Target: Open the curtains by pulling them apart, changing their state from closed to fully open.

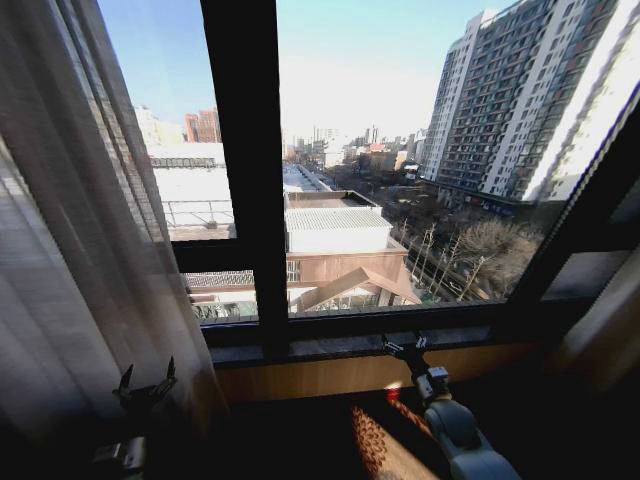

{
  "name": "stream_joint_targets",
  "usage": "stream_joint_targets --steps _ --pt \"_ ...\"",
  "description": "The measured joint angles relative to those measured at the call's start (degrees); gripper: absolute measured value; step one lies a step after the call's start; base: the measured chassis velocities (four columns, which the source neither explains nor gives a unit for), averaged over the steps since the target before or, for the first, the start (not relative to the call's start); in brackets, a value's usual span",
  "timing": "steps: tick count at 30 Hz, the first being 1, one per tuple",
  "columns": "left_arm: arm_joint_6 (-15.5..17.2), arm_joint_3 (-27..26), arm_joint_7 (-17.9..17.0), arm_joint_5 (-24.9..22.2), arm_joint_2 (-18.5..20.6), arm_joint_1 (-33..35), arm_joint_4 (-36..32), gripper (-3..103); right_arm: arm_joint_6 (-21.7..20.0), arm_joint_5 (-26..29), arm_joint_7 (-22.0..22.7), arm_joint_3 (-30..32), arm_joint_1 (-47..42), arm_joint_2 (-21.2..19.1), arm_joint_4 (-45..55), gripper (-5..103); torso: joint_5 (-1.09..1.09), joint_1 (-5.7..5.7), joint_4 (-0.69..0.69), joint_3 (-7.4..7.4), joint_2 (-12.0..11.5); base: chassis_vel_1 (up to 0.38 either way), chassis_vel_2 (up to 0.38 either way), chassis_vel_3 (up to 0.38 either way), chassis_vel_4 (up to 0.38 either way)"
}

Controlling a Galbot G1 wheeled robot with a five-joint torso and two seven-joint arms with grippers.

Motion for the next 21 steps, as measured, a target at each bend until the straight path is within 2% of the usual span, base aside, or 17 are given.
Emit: stream_joint_targets --steps 21 --pt "0.0 0.0 0.0 0.0 0.0 0.0 0.0 100 0.0 0.0 0.0 0.0 0.0 0.0 0.0 100 -0.01 0.00 0.00 0.00 0.0 0.000 0.000 0.000 0.000"
